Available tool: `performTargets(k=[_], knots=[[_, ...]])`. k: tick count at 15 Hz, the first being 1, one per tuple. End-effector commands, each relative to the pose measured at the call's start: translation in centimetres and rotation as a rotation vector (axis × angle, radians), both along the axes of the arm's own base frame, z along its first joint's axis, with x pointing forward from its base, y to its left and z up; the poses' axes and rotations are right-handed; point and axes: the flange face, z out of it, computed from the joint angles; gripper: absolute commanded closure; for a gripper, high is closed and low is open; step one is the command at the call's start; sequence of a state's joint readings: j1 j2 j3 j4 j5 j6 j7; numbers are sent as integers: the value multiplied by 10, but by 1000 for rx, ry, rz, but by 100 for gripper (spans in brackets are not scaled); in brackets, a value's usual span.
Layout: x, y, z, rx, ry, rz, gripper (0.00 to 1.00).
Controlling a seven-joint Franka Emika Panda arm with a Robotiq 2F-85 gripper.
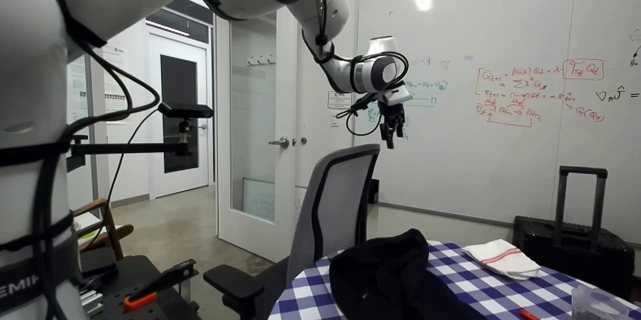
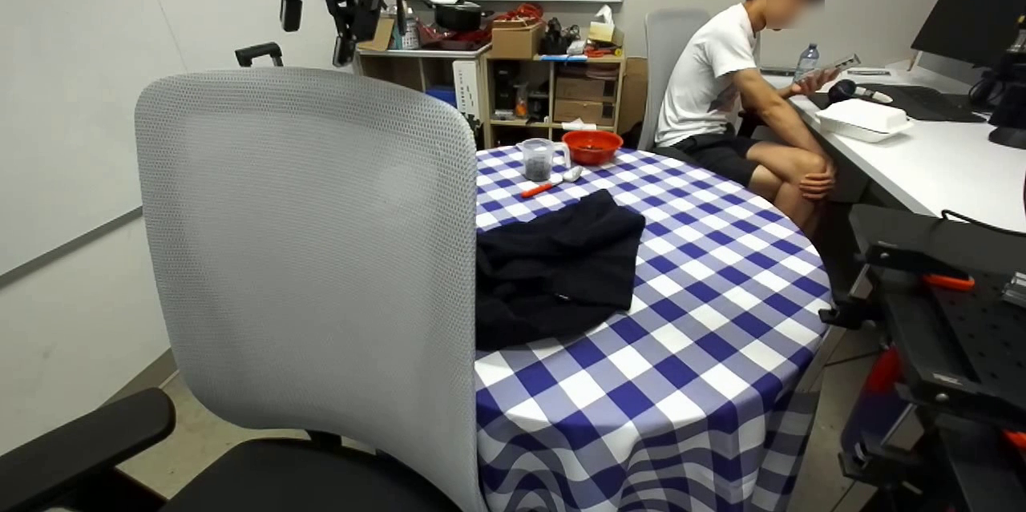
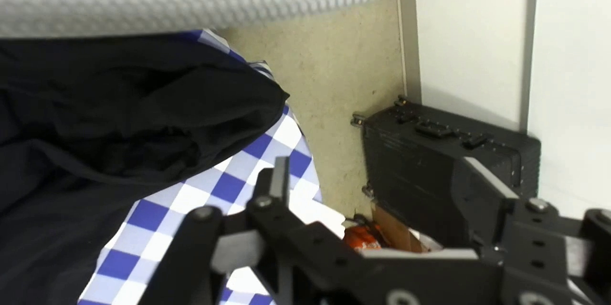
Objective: Pick up the black cloth from the chair and put it on the table
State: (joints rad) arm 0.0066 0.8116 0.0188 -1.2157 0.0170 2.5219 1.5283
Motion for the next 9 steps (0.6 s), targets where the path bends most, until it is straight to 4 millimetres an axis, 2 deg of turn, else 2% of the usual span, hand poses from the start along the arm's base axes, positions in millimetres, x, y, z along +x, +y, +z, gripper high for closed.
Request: performTargets(k=[1, 5, 9], knots=[[-22, 11, 31, 13, 32, 200, 0], [-74, 4, 64, -57, 141, 358, 0], [-138, -13, 81, -103, 320, 478, 0]])
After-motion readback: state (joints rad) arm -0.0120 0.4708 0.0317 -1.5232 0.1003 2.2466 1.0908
